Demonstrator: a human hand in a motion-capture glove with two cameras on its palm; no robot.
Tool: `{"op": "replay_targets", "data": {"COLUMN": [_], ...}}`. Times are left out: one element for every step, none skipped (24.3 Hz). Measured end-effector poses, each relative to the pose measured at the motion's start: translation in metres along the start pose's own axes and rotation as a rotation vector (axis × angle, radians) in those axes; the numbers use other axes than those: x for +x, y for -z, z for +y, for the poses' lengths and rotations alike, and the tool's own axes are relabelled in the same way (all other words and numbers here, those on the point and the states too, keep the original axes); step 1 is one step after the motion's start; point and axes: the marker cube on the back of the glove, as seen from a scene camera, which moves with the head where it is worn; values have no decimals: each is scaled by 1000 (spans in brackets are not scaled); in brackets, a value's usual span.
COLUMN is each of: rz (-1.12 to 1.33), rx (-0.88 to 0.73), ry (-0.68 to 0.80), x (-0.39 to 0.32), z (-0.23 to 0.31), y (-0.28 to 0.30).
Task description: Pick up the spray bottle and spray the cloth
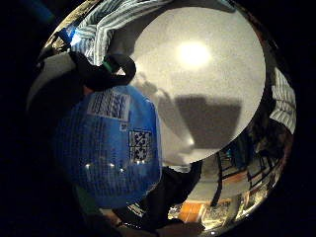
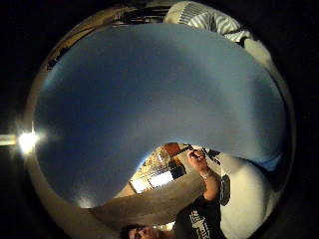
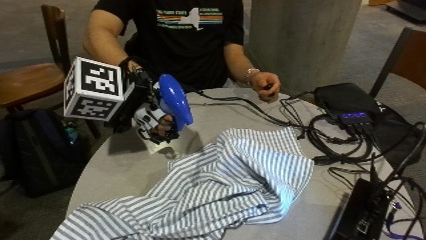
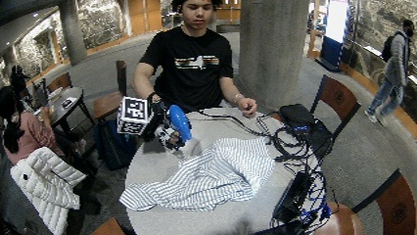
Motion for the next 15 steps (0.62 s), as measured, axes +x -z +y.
{"op": "replay_targets", "data": {"rz": [3,6,8,11,13,15,17,18,20,21,23,24,24,23,21], "rx": [-2,-4,-4,-5,-5,-6,-6,-8,-9,-11,-13,-15,-17,-18,-20], "ry": [1,1,0,-2,-4,-7,-9,-11,-13,-14,-15,-17,-19,-21,-24], "x": [-1,-1,-2,-2,-2,-2,-2,-2,-2,-2,-1,-1,-1,0,1], "z": [0,0,0,0,0,0,0,1,1,2,2,2,2,2,2], "y": [0,-1,-1,-1,-1,-2,-2,-2,-2,-2,-2,-2,-2,-2,-3]}}
